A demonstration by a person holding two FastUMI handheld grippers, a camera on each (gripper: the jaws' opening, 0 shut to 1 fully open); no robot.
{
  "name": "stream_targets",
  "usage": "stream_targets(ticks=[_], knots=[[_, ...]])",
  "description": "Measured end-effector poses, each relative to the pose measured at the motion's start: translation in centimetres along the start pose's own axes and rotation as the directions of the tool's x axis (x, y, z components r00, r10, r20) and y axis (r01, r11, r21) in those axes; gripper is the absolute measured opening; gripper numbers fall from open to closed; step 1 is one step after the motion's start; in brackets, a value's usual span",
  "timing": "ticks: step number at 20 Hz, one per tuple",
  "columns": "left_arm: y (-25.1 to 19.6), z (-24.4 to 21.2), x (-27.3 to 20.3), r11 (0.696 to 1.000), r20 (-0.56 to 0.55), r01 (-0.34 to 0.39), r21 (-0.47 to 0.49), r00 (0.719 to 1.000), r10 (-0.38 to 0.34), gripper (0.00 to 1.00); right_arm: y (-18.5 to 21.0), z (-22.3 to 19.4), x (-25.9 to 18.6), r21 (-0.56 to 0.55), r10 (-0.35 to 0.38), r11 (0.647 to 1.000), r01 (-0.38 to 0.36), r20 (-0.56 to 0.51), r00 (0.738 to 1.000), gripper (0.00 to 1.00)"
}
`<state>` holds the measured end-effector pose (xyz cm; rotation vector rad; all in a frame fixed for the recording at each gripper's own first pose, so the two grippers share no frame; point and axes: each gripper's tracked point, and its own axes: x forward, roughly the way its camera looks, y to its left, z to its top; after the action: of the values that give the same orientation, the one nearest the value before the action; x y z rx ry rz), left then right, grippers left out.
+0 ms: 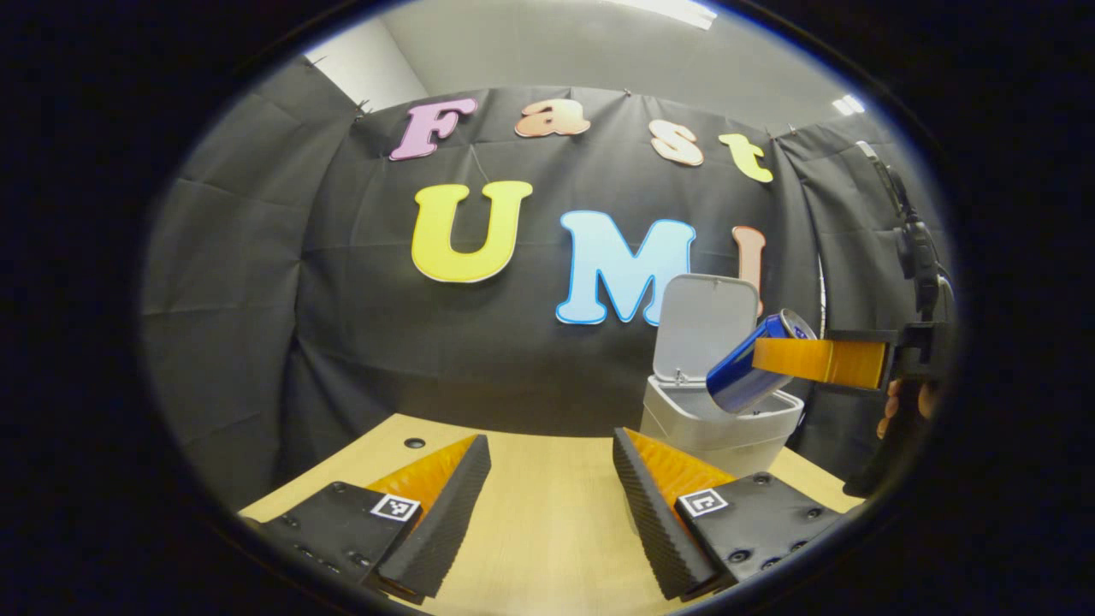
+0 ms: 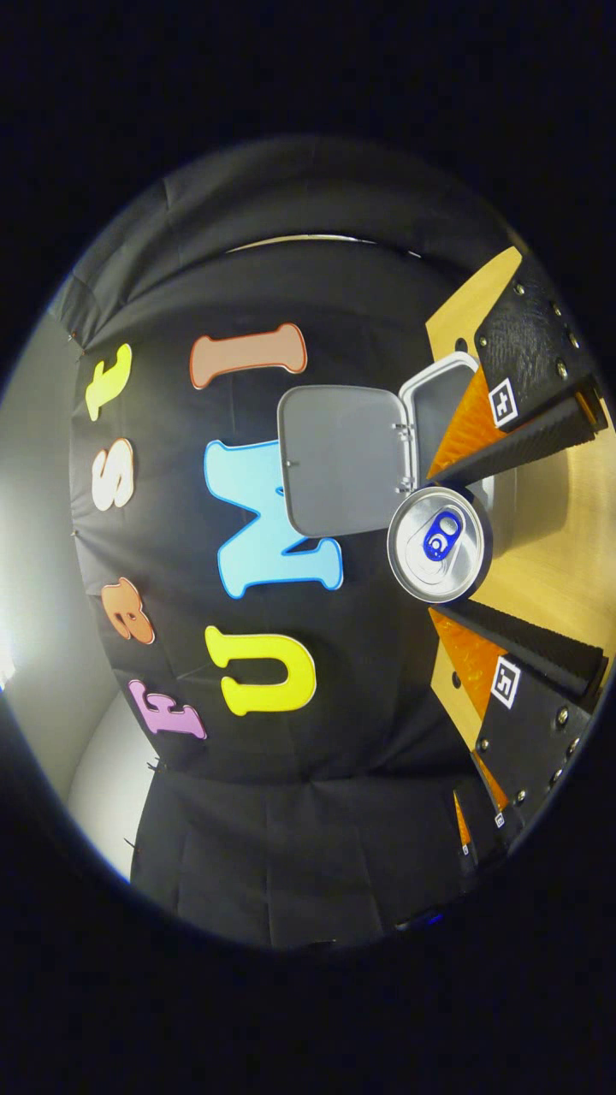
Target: Press the lid of the desktop garbage bin to open it, pick up the crumpled paper on the desktop and throw it into the bin, then pick up the pop can on the desktop and drop it into the bin, and finally close the garbage bin lid.
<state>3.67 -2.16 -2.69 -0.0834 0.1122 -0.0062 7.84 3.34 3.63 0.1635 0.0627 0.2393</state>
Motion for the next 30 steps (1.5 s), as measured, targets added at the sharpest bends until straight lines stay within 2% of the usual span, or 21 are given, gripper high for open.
stream_targets(ticks=[3,10,18,24,30], knots=[[-0.2,-0.1,0.4,1.000,-0.001,0.005,0.000,1.000,-0.005,0.95,-1.0,-1.3,1.7,-0.013,-0.027,1.000,0.026,-0.043,0.999,0.82],[-0.1,-0.4,0.6,1.000,-0.010,-0.002,0.005,1.000,0.002,0.94,-1.3,-3.5,4.1,-0.005,-0.025,1.000,0.025,-0.114,0.993,0.82],[0.0,-0.5,0.6,1.000,-0.013,-0.011,0.017,1.000,0.011,0.94,-1.1,-4.1,5.0,0.007,-0.011,1.000,0.012,-0.139,0.990,0.87],[-0.4,-0.5,0.7,1.000,-0.015,0.000,0.017,1.000,0.000,0.96,-1.1,-3.1,4.9,-0.017,-0.009,1.000,0.007,-0.127,0.992,0.87],[-0.9,-0.2,0.9,0.999,-0.001,0.024,0.028,1.000,-0.024,0.96,-1.6,0.5,5.4,-0.093,-0.027,0.995,0.020,-0.073,0.997,0.89]])
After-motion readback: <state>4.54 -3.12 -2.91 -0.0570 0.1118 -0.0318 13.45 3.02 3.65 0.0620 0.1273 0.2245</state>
